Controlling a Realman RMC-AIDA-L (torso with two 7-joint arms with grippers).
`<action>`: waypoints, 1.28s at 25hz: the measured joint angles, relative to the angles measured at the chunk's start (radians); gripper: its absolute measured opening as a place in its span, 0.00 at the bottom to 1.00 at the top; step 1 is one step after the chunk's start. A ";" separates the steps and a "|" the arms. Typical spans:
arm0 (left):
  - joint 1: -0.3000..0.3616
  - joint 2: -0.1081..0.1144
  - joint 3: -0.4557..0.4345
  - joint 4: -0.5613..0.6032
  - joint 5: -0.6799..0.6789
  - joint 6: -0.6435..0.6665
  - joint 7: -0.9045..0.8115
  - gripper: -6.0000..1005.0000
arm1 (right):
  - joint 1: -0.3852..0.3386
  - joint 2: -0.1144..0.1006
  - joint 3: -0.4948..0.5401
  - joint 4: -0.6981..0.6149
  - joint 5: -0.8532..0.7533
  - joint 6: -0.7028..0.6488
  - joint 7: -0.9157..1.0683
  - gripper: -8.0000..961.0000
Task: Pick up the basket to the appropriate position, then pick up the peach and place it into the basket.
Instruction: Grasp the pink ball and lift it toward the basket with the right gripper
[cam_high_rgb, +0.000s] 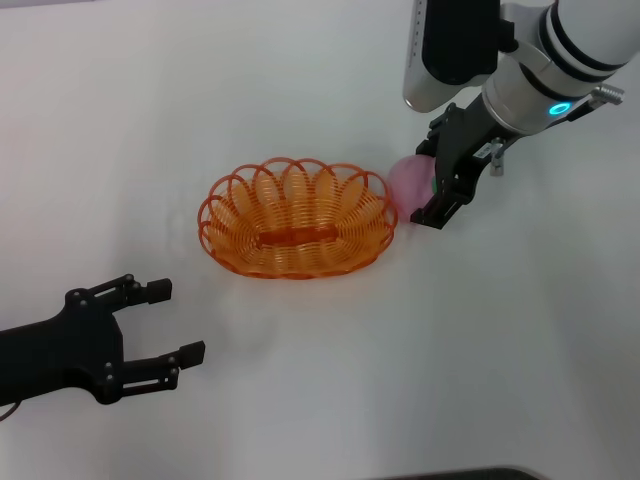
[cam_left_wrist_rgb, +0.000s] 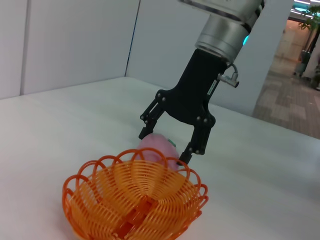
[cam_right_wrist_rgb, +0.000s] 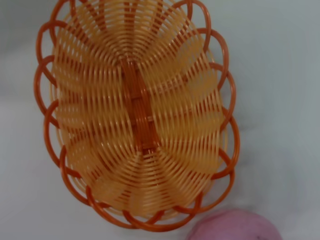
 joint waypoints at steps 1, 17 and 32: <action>0.000 0.000 0.000 0.000 0.000 0.000 0.000 0.86 | 0.002 0.000 -0.001 0.006 0.000 0.004 0.000 0.98; 0.000 0.000 0.000 -0.002 0.001 0.009 -0.001 0.86 | 0.001 -0.002 -0.012 0.010 -0.006 0.026 0.018 0.81; -0.002 0.000 -0.006 -0.003 0.011 0.017 -0.001 0.86 | -0.008 -0.004 0.023 -0.072 -0.007 -0.075 0.021 0.35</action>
